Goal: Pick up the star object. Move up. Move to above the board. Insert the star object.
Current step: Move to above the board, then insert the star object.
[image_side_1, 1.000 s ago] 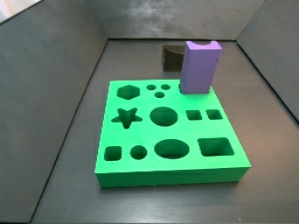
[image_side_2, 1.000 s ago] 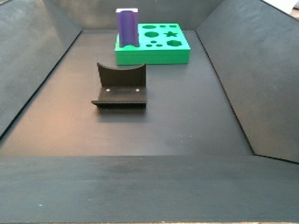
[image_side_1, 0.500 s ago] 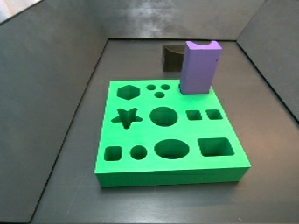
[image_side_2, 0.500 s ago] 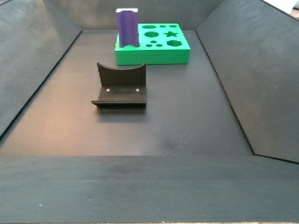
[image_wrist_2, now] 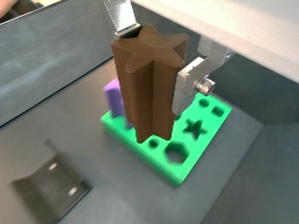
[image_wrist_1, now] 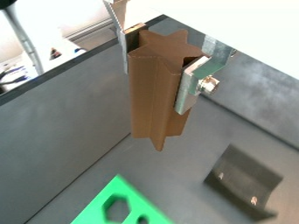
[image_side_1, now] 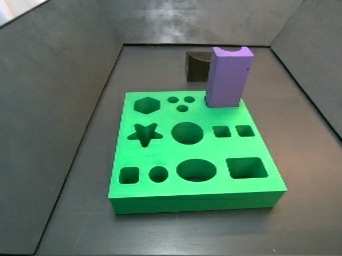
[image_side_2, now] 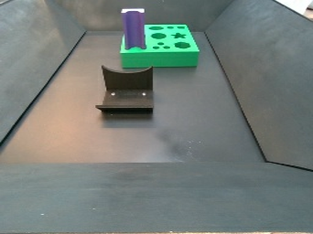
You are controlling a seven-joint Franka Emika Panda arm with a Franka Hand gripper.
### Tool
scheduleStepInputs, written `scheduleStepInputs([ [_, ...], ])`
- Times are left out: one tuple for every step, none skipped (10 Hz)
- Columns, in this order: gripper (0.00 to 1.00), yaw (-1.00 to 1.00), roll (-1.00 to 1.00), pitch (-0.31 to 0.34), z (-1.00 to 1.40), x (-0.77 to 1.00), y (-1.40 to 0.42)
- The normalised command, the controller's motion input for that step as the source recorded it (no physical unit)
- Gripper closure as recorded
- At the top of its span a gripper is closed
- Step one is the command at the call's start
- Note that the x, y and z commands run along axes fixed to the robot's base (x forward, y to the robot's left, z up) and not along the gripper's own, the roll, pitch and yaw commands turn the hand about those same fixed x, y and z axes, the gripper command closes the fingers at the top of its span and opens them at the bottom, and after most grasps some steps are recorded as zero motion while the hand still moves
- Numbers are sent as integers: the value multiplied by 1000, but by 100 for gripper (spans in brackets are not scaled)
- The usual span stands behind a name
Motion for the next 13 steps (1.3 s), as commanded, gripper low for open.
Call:
scheduleStepInputs([
  [100, 6, 1, 98, -29, 183, -1000],
  [100, 11, 6, 97, -25, 189, -1000],
  [100, 7, 0, 99, -20, 210, -1000],
  [100, 7, 0, 103, -3, 166, -623],
  [100, 7, 9, 103, 14, 105, -333],
  [100, 5, 14, 98, 22, 78, -207],
  [100, 0, 33, 0, -109, -134, 0],
  [100, -57, 81, 0, -369, -306, -80],
  [100, -220, 127, 17, -626, -289, -114],
  [100, -500, 109, 13, -763, -320, -197],
  [100, -703, 84, 0, -769, -269, -209],
  [100, -763, 37, 0, -740, -183, -214],
  [100, -737, 3, 0, -646, -180, -243],
])
